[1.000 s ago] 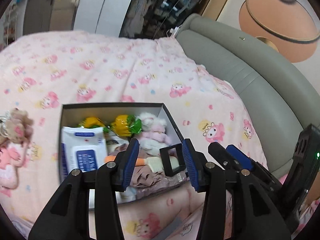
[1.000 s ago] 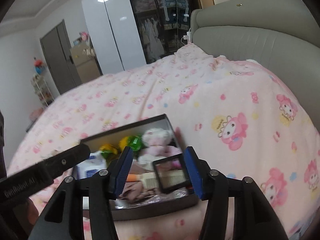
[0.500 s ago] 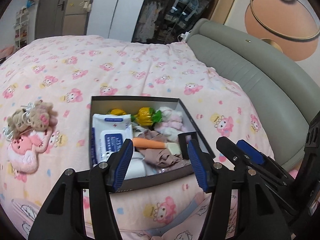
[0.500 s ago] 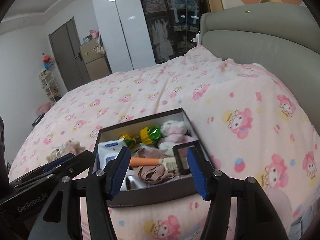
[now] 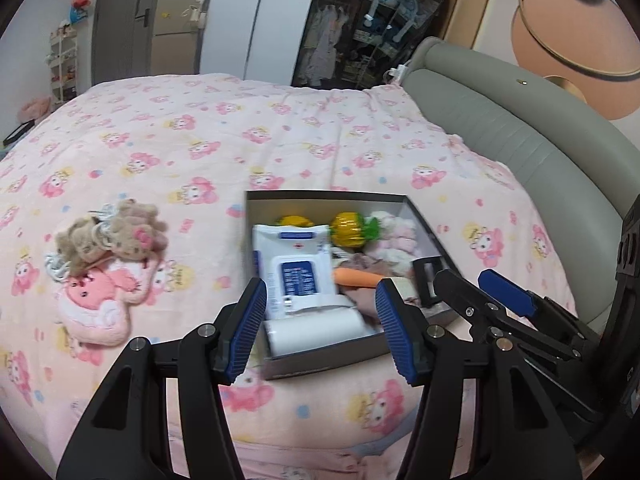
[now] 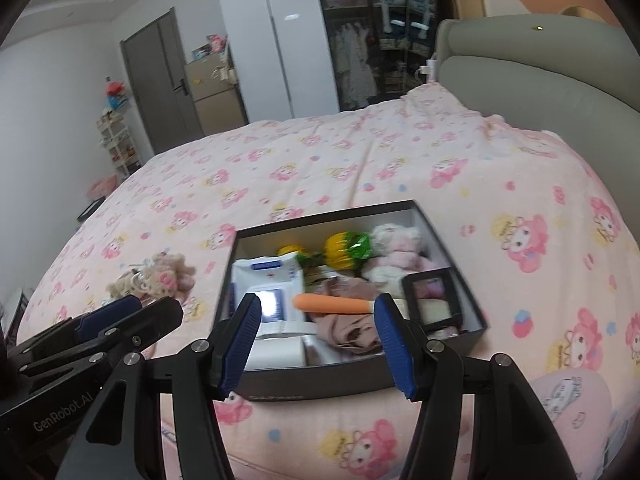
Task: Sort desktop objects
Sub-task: 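Move the right gripper back over the plush pile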
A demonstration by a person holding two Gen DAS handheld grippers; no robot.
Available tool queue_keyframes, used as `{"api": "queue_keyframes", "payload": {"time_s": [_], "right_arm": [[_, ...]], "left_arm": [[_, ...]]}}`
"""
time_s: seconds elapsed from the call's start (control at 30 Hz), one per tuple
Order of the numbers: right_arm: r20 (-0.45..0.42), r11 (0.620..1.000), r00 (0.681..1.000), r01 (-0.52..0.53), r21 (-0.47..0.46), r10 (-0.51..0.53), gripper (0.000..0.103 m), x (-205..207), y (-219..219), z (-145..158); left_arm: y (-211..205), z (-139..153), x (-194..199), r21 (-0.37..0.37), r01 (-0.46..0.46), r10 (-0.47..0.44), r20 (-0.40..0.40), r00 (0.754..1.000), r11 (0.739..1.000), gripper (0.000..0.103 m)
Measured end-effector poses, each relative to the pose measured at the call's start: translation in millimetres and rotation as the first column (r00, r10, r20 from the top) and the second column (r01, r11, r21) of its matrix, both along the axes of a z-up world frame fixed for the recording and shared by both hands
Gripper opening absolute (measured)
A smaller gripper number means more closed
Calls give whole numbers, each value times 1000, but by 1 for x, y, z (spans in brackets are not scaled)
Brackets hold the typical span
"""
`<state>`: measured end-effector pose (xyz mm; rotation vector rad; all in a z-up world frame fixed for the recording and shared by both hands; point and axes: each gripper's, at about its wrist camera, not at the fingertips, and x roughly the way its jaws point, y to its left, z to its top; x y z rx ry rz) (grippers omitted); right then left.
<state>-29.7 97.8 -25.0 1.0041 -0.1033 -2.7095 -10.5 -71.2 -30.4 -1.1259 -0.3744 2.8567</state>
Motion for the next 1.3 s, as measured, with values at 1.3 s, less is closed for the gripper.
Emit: {"api": "queue_keyframes", "payload": {"time_s": [1.3], "right_arm": [[229, 941, 913, -322, -103, 337, 33, -165, -289, -109]], "left_arm": [[-289, -133, -125, 224, -508, 468, 209, 859, 832, 35]]}}
